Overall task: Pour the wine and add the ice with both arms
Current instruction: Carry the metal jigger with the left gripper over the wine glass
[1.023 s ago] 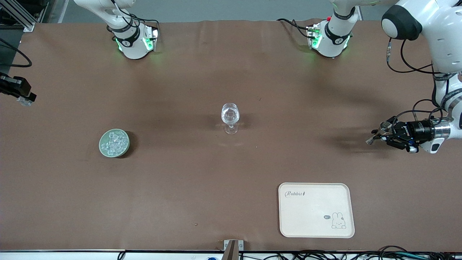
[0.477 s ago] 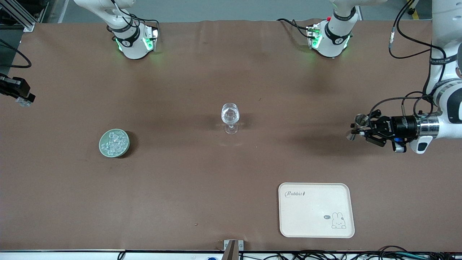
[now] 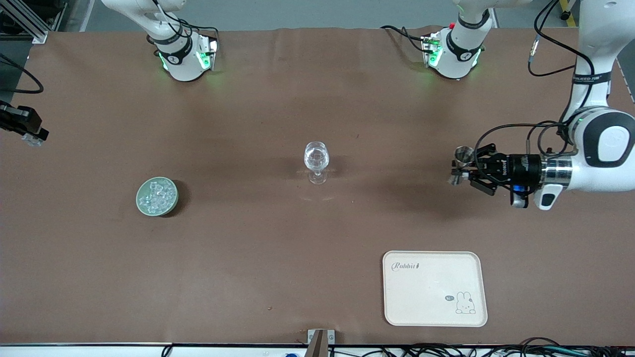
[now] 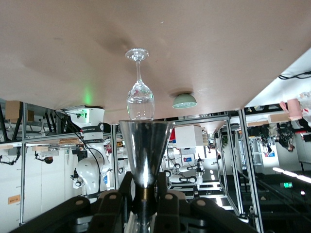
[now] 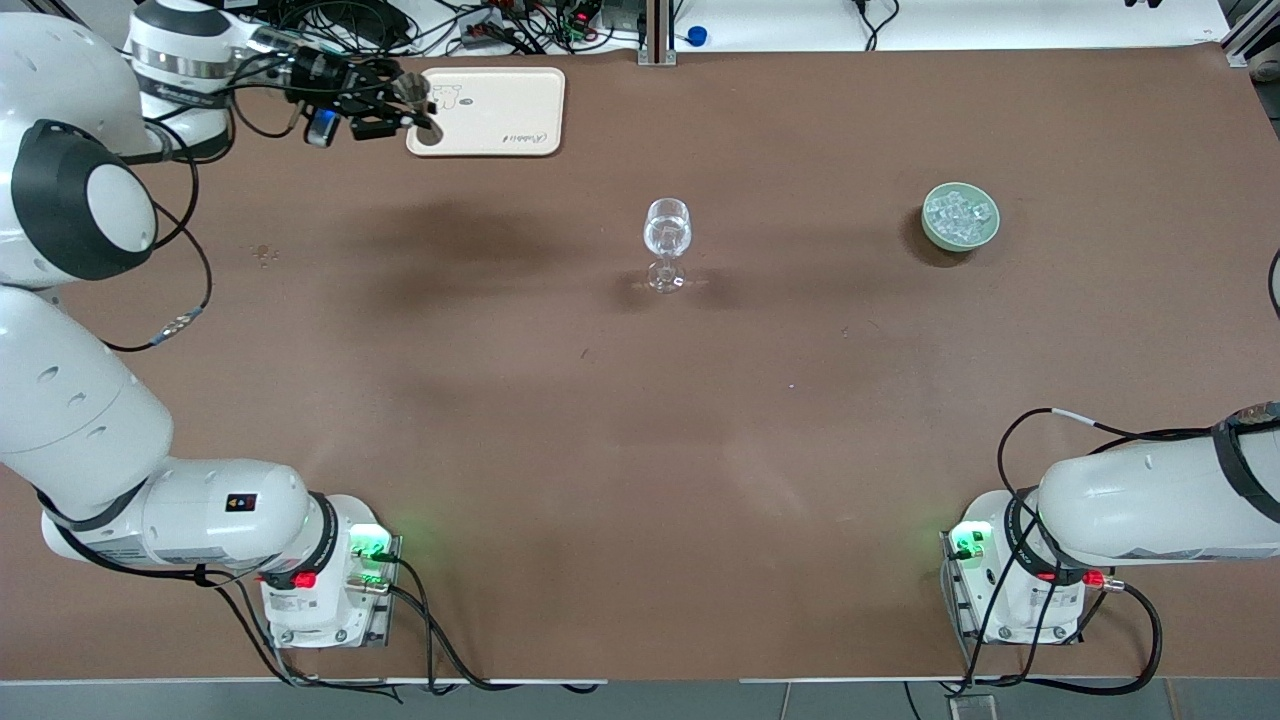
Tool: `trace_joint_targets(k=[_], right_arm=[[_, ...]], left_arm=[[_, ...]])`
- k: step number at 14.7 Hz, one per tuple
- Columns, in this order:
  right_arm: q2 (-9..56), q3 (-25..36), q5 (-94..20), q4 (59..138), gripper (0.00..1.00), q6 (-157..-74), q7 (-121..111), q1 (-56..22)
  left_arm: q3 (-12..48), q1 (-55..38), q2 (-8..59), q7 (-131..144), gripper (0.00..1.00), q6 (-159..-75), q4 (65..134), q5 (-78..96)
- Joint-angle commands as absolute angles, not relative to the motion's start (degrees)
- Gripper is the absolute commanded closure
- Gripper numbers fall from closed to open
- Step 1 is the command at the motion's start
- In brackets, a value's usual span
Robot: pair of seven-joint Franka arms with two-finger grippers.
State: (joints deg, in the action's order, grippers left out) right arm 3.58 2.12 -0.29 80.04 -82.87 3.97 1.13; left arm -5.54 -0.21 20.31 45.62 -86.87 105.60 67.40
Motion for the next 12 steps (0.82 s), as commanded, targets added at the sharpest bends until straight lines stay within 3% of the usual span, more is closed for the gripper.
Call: trace_joint_targets(k=[1, 6, 12], right_arm=[[2.55, 1.67, 0.44, 81.21, 0.97, -83.23, 3.52, 1.67], [2.55, 1.67, 0.35, 81.21, 0.97, -83.14, 3.43, 1.67], [2.55, 1.67, 0.35, 81.12, 0.97, -83.06, 3.52, 1.58]], left_arm=[[-2.04, 0.44, 19.16, 49.21, 1.0, -88.68, 106.61, 67.58], [4.82, 0.44, 22.06, 51.94, 1.0, -91.31, 107.23, 73.21], [15.63, 0.18, 22.41, 54.84, 1.0, -105.19, 107.84, 75.5]])
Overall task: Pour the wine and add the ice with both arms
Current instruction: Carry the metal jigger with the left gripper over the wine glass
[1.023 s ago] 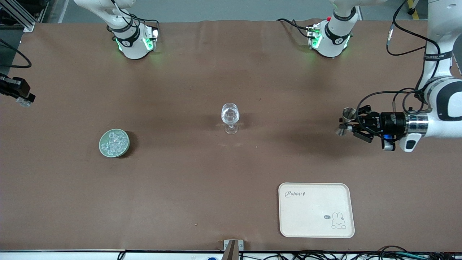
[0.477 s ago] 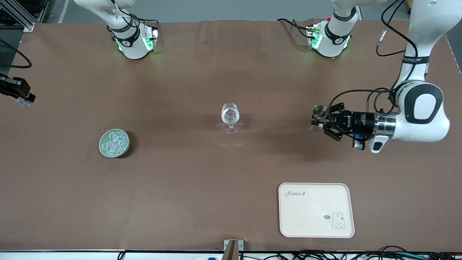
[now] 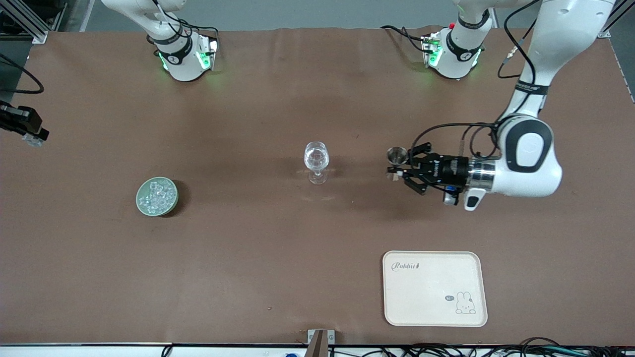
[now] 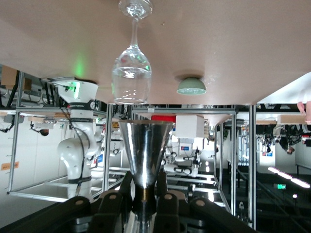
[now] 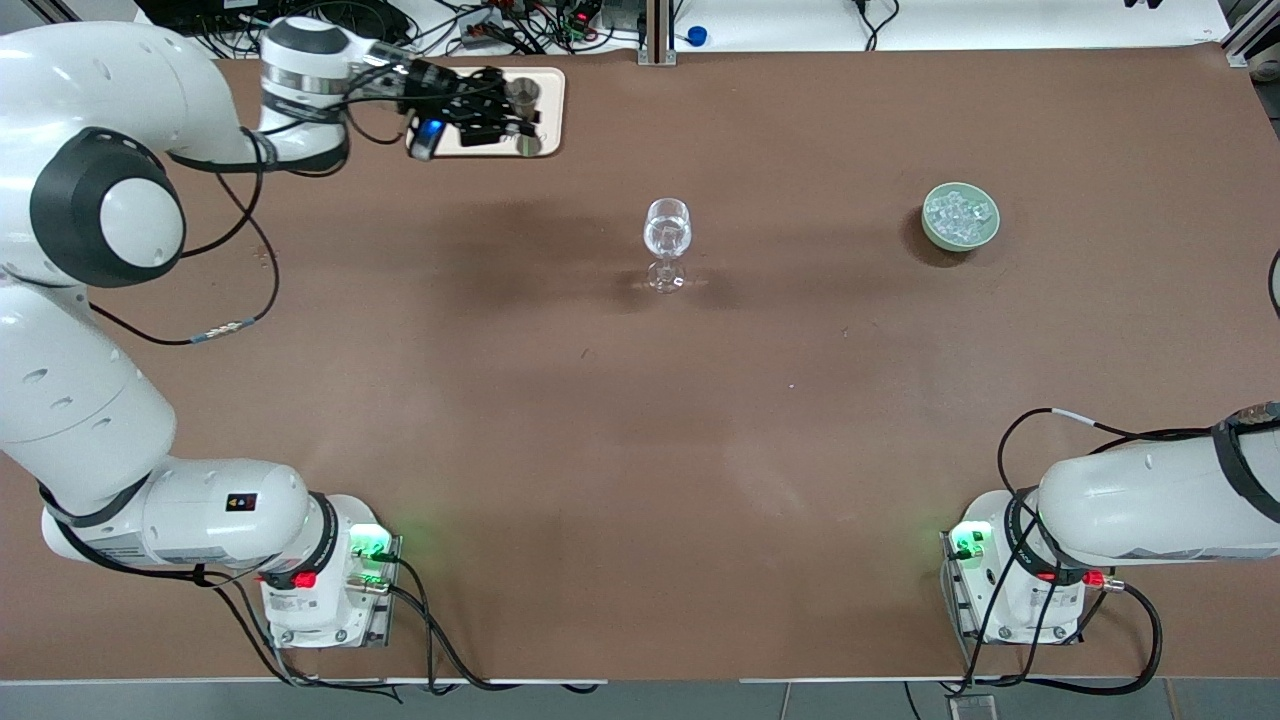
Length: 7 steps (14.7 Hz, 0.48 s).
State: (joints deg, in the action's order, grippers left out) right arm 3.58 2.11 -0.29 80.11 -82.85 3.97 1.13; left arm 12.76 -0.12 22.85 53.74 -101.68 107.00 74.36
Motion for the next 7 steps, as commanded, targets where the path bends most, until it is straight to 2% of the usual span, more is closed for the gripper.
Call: trace_joint_targets(k=[1, 5, 7], right_arm=[[2.55, 1.67, 0.35, 81.21, 0.97, -82.88, 3.52, 1.58], [2.64, 1.67, 0.35, 81.21, 0.97, -83.32, 3.52, 1.67], [2.64, 1.67, 0.35, 81.21, 0.97, -83.49, 3.52, 1.67]], left_arm=[[16.34, 0.0, 22.59, 54.84, 1.0, -106.16, 108.1, 75.32], [23.01, -0.35, 24.25, 54.76, 1.0, -116.16, 109.07, 74.88], [24.25, -0.53, 24.87, 54.93, 1.0, -118.29, 109.34, 72.97]])
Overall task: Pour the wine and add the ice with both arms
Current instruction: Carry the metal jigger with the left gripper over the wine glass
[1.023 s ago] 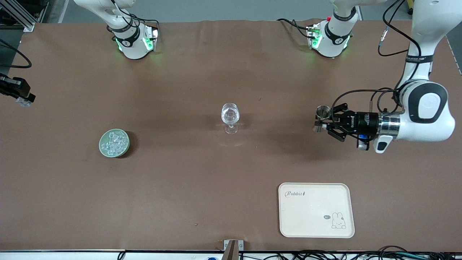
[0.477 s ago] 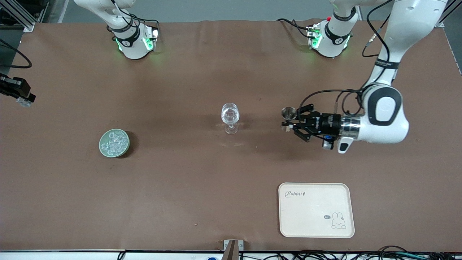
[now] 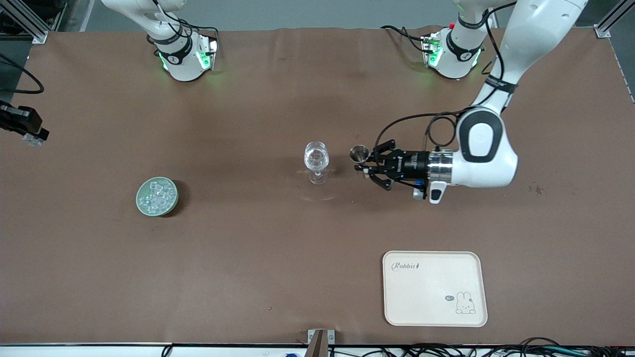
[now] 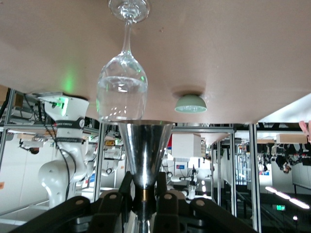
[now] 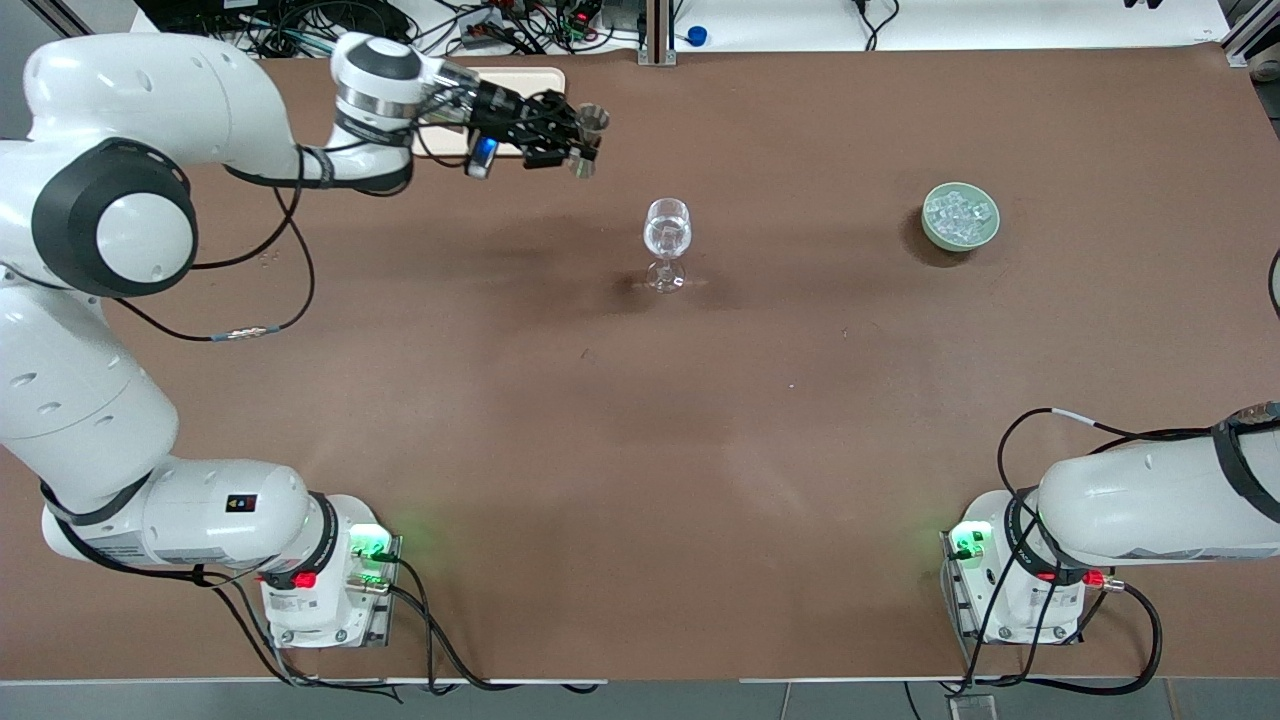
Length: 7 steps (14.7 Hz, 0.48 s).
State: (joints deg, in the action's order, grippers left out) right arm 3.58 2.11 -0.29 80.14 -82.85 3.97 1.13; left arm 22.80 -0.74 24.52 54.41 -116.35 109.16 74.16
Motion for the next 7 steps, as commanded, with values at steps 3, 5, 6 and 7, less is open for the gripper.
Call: trace_joint_targets(k=[3, 5, 6, 7], right_arm=[[2.72, 1.58, 0.35, 81.12, 0.97, -83.5, 3.52, 1.23], [2.72, 1.49, 0.18, 81.12, 0.97, -83.15, 3.6, 1.4], [2.72, 1.49, 0.09, 81.12, 0.97, -83.06, 3.6, 1.58], [2.72, 1.49, -0.09, 81.12, 0.97, -83.23, 3.6, 1.67]], left_arm=[[28.2, -0.53, 26.71, 55.02, 1.0, -125.13, 109.25, 71.72], [29.44, -0.53, 27.16, 55.11, 1.0, -126.47, 109.16, 67.87], [29.88, -0.53, 27.16, 55.11, 1.0, -126.47, 109.07, 66.11], [30.23, -0.61, 27.16, 55.11, 1.0, -126.56, 108.9, 64.35]])
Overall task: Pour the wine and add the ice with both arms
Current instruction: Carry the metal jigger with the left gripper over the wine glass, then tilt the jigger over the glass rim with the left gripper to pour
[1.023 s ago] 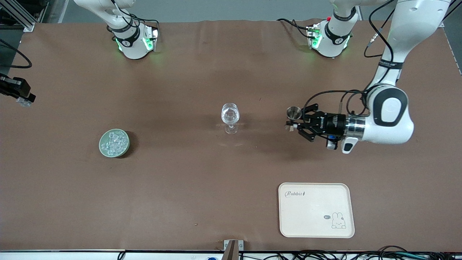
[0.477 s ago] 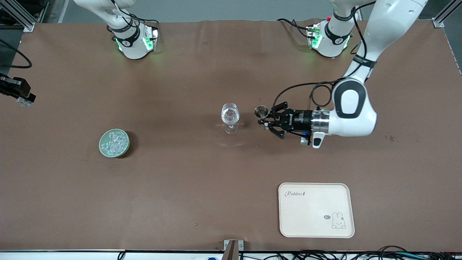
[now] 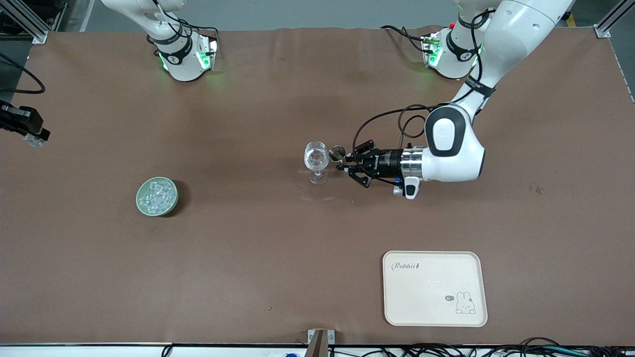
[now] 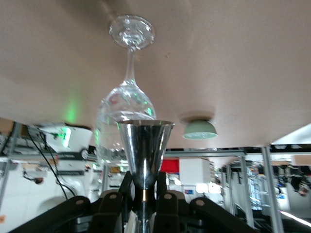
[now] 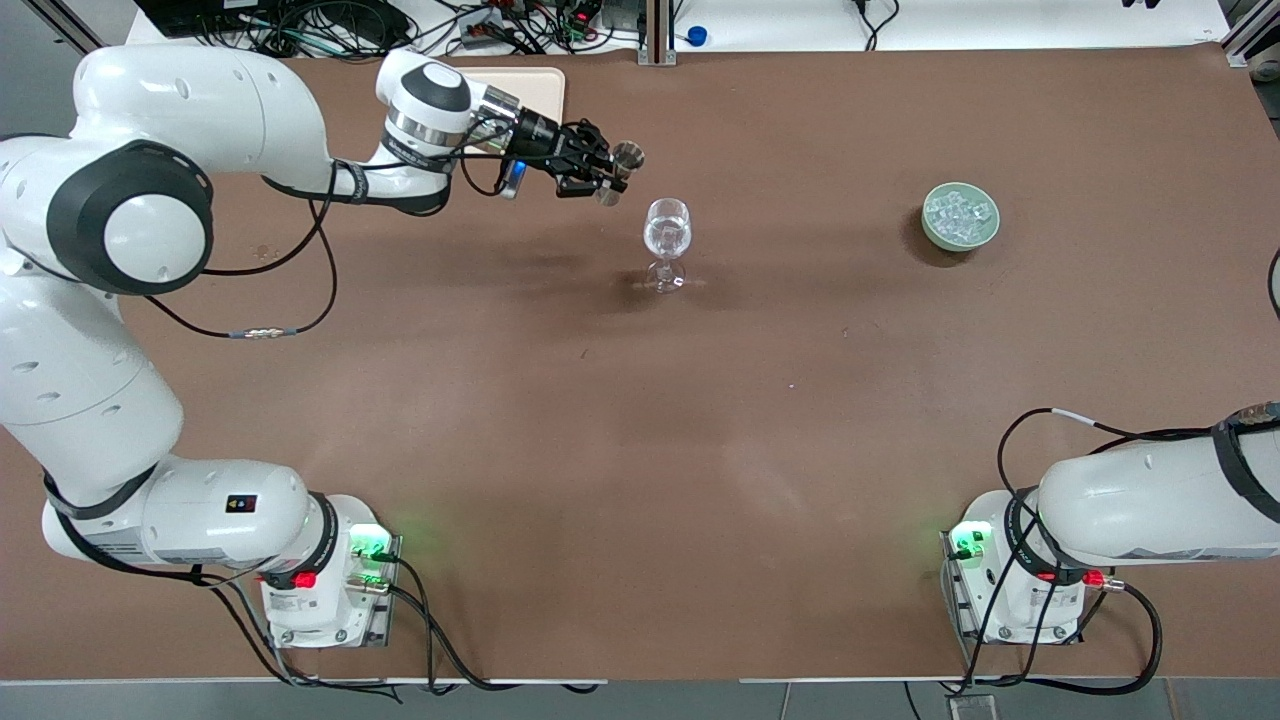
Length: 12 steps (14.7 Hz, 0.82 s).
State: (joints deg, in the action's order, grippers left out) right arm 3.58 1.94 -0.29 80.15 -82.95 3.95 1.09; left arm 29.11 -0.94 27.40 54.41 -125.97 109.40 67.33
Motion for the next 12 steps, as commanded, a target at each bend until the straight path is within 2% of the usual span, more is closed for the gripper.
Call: trace_joint_targets(k=[1, 9, 12], right_arm=[[2.72, 1.58, -0.17, 81.12, 0.97, -83.49, 3.6, 1.67], [2.72, 1.58, -0.18, 81.12, 0.97, -83.58, 3.6, 1.67], [2.72, 1.58, -0.26, 81.12, 0.97, -83.67, 3.6, 1.76]], left_arm=[[30.5, -0.79, 27.07, 55.11, 1.0, -127.08, 108.81, 63.55], [33.39, -2.2, 27.86, 61.78, 1.0, -135.69, 107.4, 55.82], [33.66, -2.63, 28.04, 67.29, 0.99, -135.97, 106.44, 48.29]])
